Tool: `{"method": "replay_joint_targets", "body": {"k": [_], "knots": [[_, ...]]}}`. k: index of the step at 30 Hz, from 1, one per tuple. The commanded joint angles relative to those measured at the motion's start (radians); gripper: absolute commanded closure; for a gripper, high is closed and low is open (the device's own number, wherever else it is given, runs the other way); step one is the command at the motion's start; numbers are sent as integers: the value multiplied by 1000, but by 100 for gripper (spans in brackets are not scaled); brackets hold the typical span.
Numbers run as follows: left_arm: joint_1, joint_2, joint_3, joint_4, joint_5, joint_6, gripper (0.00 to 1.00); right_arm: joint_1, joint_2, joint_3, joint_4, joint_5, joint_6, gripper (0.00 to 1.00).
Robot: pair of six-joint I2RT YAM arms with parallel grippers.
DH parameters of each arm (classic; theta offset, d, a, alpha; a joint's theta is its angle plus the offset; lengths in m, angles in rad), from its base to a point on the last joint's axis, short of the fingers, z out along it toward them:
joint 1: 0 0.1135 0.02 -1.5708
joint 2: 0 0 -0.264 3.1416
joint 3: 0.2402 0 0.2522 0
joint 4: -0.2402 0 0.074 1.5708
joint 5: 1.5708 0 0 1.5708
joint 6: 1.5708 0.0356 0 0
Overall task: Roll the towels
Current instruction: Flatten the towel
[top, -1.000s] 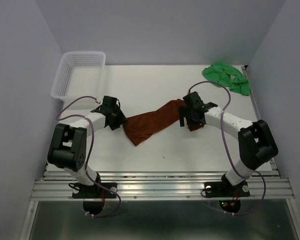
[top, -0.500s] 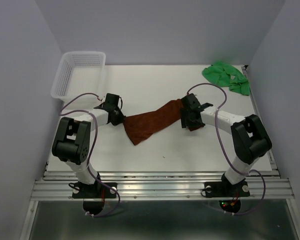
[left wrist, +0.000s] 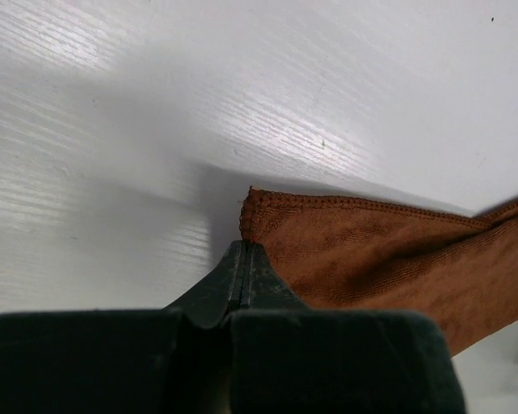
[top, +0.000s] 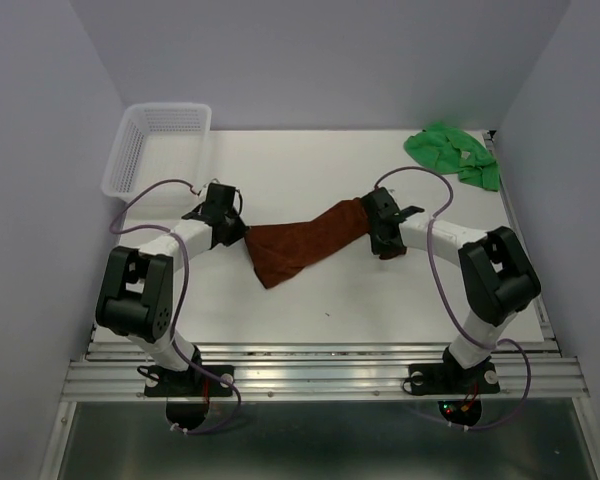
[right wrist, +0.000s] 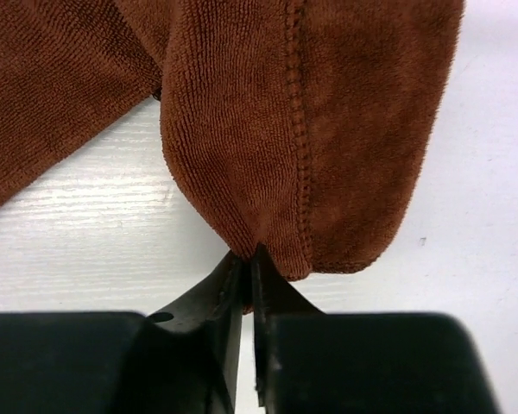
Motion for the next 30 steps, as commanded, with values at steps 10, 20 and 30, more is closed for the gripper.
{"method": "replay_joint_targets", "body": {"k": [10,20,30], "knots": [[-5,-317,98,-28,-143,85,100,-12,-349,120,10,297,-125,99],[-5,-745,248,-116,-355,135,100,-23,-605,341,9,494,-282,99],[-5,-998,406,-200,-348,124,100,-23,-904,467,-59,408,-323,98]]}}
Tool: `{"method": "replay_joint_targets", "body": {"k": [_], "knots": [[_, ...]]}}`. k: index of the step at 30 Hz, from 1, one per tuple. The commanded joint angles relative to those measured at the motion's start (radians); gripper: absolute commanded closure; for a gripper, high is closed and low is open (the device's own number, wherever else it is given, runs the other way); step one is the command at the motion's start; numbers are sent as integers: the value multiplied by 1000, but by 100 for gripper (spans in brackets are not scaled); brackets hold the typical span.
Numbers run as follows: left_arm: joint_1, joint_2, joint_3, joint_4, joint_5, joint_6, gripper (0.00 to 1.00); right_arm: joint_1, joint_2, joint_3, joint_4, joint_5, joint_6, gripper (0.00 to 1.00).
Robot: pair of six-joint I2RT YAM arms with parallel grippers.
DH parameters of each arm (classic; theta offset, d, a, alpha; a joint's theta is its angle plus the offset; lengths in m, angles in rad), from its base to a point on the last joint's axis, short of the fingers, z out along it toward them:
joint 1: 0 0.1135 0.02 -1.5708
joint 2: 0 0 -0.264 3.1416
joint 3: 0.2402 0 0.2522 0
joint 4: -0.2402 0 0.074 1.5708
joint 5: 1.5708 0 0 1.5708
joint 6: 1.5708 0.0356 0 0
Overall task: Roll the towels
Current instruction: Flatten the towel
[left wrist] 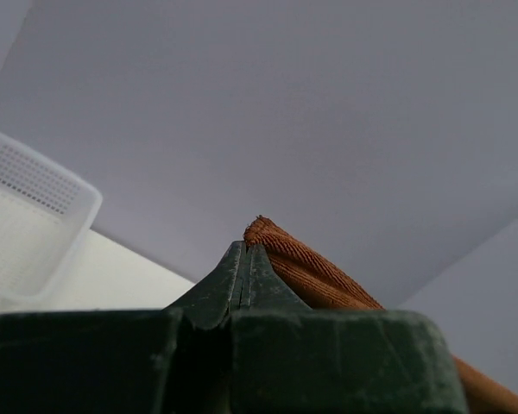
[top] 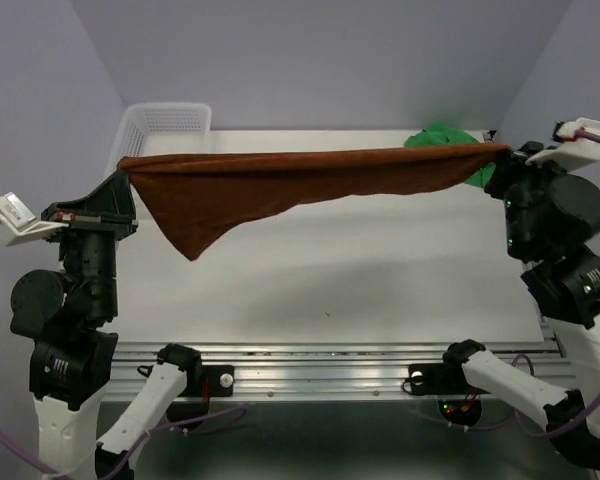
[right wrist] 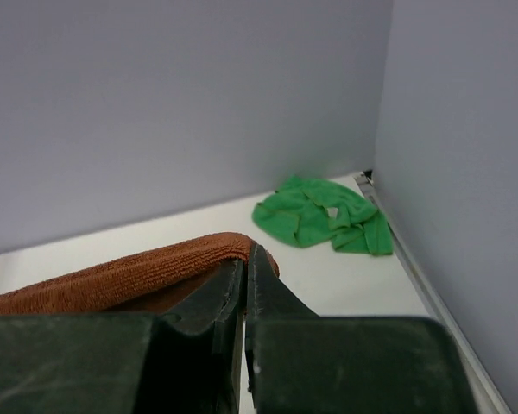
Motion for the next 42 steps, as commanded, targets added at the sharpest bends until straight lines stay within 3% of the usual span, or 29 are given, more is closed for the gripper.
{"method": "replay_joint_targets", "body": {"k": [1,6,13,16,17,18,19,21,22,24,25,28,35,42], "knots": [[5,-11,47,-38,-18,11,100,-8,-107,78,-43,-8,-21,97],[7,17,29,-35,33,-35,100,-8,-128,77,-60,-68,-11,96],[5,221,-140,-28,19,-98,100,-8,49,-53,-72,94,21,95],[7,385,-232,-18,-3,-134,100,-89,192,-157,-48,-43,71,95],[8,491,-254,7,-7,-143,85,-135,273,-226,-14,-119,71,95],[10,548,-263,19,-10,-138,63,-181,321,-260,27,-195,70,95],[11,618,-249,19,1,-141,2,-255,376,-277,84,-340,65,95],[19,753,-176,-63,21,-137,1,-275,509,-258,106,-390,52,86],[19,860,-94,-100,38,-143,1,-285,633,-192,100,-373,48,73],[7,901,-56,-116,42,-132,1,-285,709,-124,80,-359,32,17],[-7,886,-53,-105,45,-134,1,-285,732,-85,72,-358,27,0],[-15,799,-88,-59,59,-128,1,-285,700,-78,69,-382,35,0],[-56,631,-277,-54,168,-170,1,-285,530,-239,16,-424,214,0],[-237,571,-502,-45,308,-272,1,-285,445,-440,65,-727,225,0]]}}
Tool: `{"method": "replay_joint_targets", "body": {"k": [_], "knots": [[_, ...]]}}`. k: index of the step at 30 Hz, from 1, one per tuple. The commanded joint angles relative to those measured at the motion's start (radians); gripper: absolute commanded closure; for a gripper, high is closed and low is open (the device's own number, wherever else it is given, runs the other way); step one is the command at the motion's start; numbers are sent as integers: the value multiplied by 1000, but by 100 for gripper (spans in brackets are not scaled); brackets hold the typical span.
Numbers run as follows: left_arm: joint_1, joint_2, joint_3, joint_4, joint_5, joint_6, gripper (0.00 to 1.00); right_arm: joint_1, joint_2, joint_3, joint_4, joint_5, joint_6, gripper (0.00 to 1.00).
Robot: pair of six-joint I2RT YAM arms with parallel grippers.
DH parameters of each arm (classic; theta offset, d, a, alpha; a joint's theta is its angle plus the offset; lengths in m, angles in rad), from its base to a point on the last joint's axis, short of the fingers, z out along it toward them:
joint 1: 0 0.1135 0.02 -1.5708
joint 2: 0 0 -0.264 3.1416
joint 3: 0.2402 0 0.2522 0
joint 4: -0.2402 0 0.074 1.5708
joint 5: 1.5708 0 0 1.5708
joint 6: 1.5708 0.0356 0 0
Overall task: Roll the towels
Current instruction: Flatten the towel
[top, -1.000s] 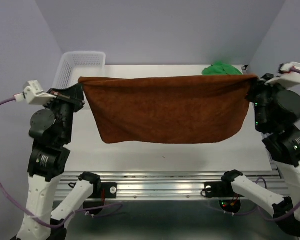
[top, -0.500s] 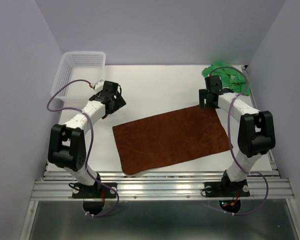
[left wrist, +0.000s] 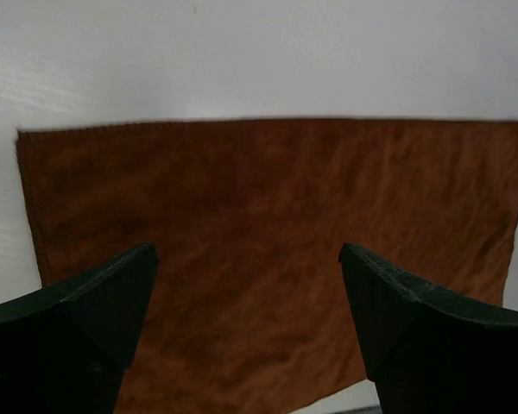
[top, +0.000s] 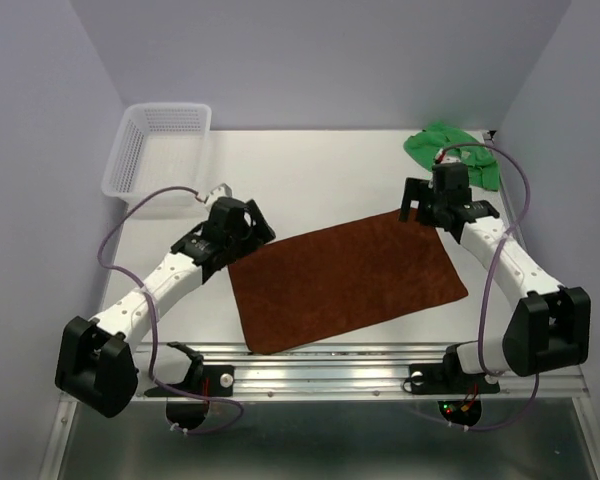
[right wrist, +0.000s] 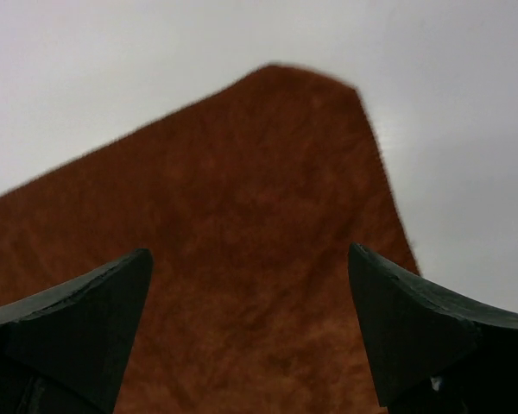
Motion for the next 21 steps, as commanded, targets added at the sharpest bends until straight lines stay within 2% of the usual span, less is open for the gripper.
{"method": "replay_joint_targets", "body": {"k": [1,2,6,11,14,18,21], "knots": [[-92,9,-149,-12,100,-89,1,4,25,-94,34,-202,24,0],[-103,12,-195,5,95,-101,1,4,36,-101,48,-246,24,0],[-112,101,-234,58,72,-117,1,4,126,-120,72,-239,37,0],[-89,280,-102,65,-14,-82,1,4,288,-65,86,-116,73,0],[-56,415,-15,72,-20,-46,1,-19,358,-26,89,-116,82,0],[56,602,96,71,-1,9,1,-53,465,82,88,-111,85,0],[101,681,202,63,8,69,1,-64,534,146,89,-128,78,0]]}}
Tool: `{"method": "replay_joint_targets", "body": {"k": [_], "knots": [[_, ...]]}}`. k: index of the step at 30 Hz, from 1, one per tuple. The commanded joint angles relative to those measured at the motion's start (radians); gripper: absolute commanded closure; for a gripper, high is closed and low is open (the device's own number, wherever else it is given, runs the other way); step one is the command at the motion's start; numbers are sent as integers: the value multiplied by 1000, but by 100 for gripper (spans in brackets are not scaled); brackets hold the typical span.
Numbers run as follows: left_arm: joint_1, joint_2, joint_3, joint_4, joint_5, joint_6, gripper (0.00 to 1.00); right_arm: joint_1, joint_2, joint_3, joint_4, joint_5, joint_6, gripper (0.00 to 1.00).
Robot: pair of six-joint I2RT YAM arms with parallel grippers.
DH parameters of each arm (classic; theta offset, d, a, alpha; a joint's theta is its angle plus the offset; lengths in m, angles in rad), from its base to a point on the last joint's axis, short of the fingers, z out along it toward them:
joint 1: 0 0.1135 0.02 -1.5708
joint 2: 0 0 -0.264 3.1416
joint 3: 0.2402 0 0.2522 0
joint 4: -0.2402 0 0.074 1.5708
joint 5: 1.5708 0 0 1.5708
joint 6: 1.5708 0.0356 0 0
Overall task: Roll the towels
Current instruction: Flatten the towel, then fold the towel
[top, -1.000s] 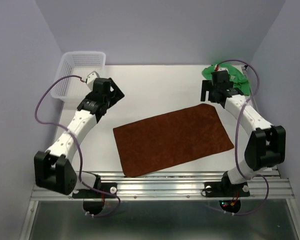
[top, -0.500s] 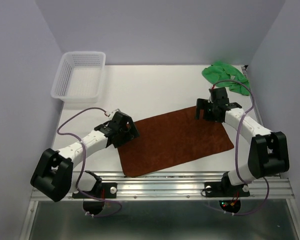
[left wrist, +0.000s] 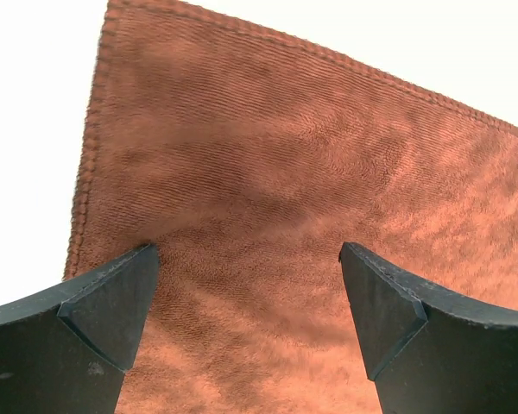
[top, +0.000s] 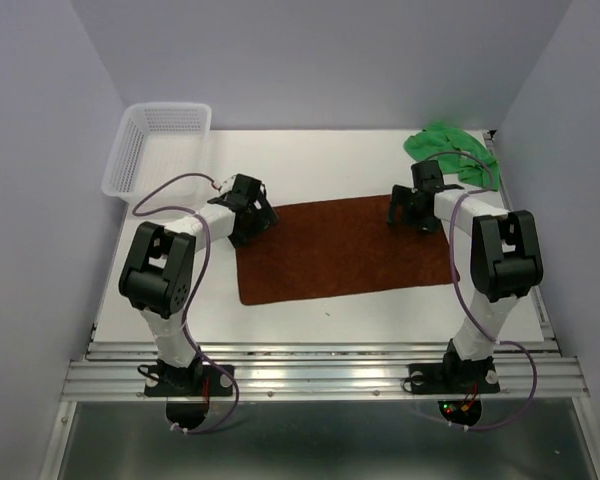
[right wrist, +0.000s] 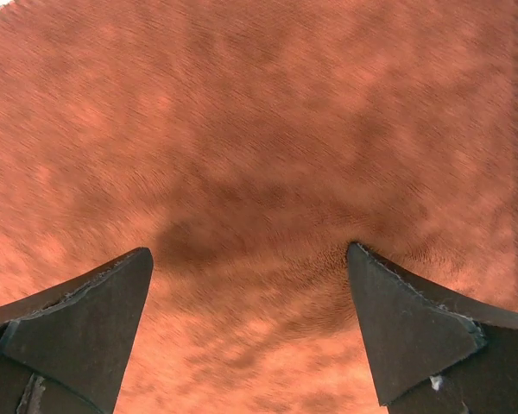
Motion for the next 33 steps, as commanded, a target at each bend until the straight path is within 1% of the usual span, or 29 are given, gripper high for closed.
{"method": "replay_joint_targets", "body": {"k": [1,2,4,5,7,8,10,12,13,14,16,17,18,19,20,21,22,23,24,25,26,28,29,31,33], "knots": [[77,152,89,-19,-20,106,1,-32,103,126,36,6,4,0],[82,171,161,-23,-25,140,1,-32,123,151,36,7,-5,0],[85,231,239,-37,-23,180,1,-41,178,231,32,3,-14,0],[85,248,322,-46,-26,209,1,-41,192,252,33,-2,-13,0],[88,294,408,-91,-33,231,1,-52,212,295,33,-19,-17,0],[90,303,477,-123,-42,240,1,-52,212,326,29,-19,-22,0],[90,291,526,-135,-49,251,1,-52,191,342,21,-31,-28,0],[90,256,523,-137,-45,257,1,-52,123,332,21,-28,-31,0],[90,177,496,-137,-37,252,1,-52,62,300,21,-19,-23,0],[90,176,472,-137,-28,252,1,-52,62,300,21,-6,-23,0],[87,54,404,-139,-26,225,1,-52,-44,222,21,27,4,0],[84,8,313,-139,-31,209,1,-52,-82,189,21,47,19,0],[79,-95,263,-137,-36,191,1,-52,-122,150,21,64,51,0],[78,-147,158,-140,-40,150,1,-52,-203,72,23,104,68,0],[77,-195,104,-146,-39,137,1,-52,-245,32,20,127,91,0],[76,-286,55,-166,-40,123,1,-52,-285,-43,19,147,133,0],[76,-333,2,-183,-55,105,1,-64,-362,-77,19,162,150,0],[76,-374,-42,-201,-60,70,1,-64,-398,-108,16,193,164,0],[76,-419,-135,-220,-57,57,1,-64,-432,-138,16,204,187,0],[76,-495,-183,-223,-43,50,1,-64,-482,-187,15,214,190,0],[76,-526,-261,-226,-36,31,1,-64,-504,-209,12,224,193,0],[77,-601,-353,-223,-5,11,1,-64,-533,-255,-2,230,197,0],[76,-617,-354,-209,10,4,1,-64,-541,-255,-8,238,202,0],[76,-637,-418,-162,41,-13,1,-64,-552,-281,-14,242,208,0],[76,-631,-443,-128,43,-36,1,-64,-550,-292,-17,251,213,0]]}}
